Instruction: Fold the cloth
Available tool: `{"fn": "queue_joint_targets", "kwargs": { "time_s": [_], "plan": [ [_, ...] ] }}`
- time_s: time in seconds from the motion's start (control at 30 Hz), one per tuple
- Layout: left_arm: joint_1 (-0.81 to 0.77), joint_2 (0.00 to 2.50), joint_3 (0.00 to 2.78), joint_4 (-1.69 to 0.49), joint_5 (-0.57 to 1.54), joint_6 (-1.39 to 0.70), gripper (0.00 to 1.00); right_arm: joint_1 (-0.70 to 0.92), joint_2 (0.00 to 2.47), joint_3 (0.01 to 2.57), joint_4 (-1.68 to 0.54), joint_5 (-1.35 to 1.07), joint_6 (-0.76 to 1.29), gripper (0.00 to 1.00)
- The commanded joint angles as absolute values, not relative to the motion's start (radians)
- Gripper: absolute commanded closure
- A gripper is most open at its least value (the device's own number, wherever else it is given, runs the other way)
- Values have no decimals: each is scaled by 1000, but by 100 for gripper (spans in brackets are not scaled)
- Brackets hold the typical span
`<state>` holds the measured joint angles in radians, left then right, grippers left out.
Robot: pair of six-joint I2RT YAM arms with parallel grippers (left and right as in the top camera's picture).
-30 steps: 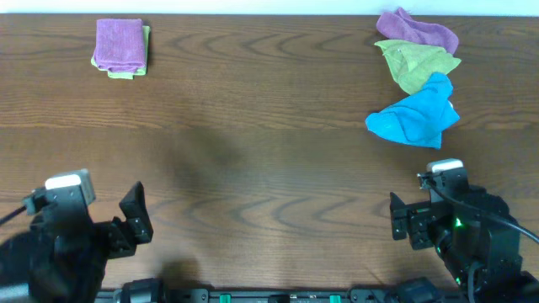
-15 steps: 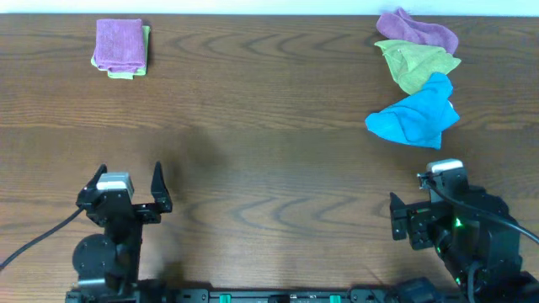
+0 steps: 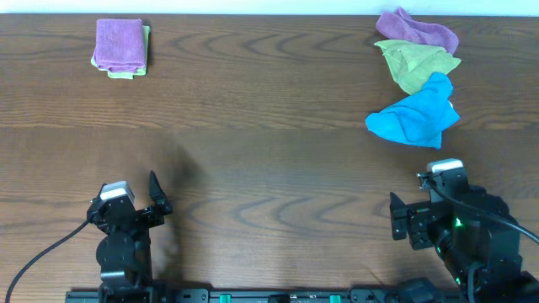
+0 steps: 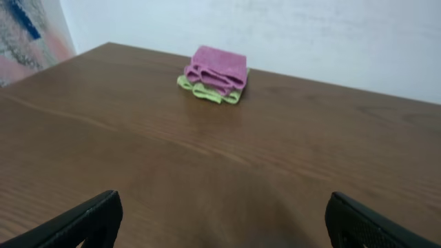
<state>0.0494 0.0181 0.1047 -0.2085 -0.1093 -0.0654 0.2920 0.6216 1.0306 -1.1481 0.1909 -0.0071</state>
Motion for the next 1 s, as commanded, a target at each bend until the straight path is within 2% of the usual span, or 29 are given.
{"fn": "queue_joint_targets", "kwargs": {
  "time_s": [0.0,0.97],
  "plan": [
    [45,4,84,-204,-122,-83,5,287,620,1029,-1149,191,14,1],
    [45,4,63,-207,-104,-83,5,287,620,1029,-1149,191,14,1]
  ]
}}
